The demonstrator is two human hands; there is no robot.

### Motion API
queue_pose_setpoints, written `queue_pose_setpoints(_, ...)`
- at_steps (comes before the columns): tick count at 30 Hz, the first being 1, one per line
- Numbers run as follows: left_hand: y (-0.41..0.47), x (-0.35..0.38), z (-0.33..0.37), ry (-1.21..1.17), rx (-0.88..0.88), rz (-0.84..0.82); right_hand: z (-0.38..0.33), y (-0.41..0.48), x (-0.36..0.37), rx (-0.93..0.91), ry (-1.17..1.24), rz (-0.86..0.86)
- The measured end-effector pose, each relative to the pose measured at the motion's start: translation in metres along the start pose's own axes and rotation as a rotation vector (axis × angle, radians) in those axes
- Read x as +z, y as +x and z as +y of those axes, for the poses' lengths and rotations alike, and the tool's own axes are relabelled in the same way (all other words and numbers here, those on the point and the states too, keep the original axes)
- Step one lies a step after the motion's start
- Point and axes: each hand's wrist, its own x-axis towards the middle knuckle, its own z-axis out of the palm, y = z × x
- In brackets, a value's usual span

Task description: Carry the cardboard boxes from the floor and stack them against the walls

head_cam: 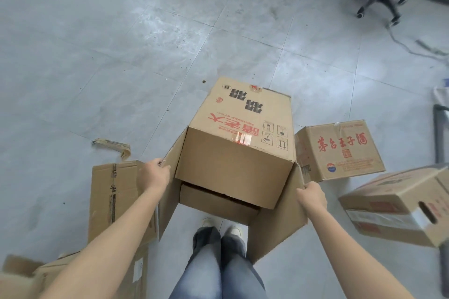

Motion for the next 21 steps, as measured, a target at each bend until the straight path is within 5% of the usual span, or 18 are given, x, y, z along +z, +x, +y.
queue_pose_setpoints(8, -0.018, -0.028, 0.041, -0.042, 0.151, 0.106, -0.020, 0.000, -0.055, -0.025, 0.072, -0.064)
queue_pose_setpoints(14, -0.005, -0.011, 0.048, -0.197, 0.057, 0.112, -0.009, -0.019, -0.050, -0.096, 0.552, -0.113)
queue_pose_setpoints(21, -0.016, 0.020, 0.046, -0.029, 0.002, -0.086, -0.006, -0.024, -0.004, -0.042, 0.175, -0.036)
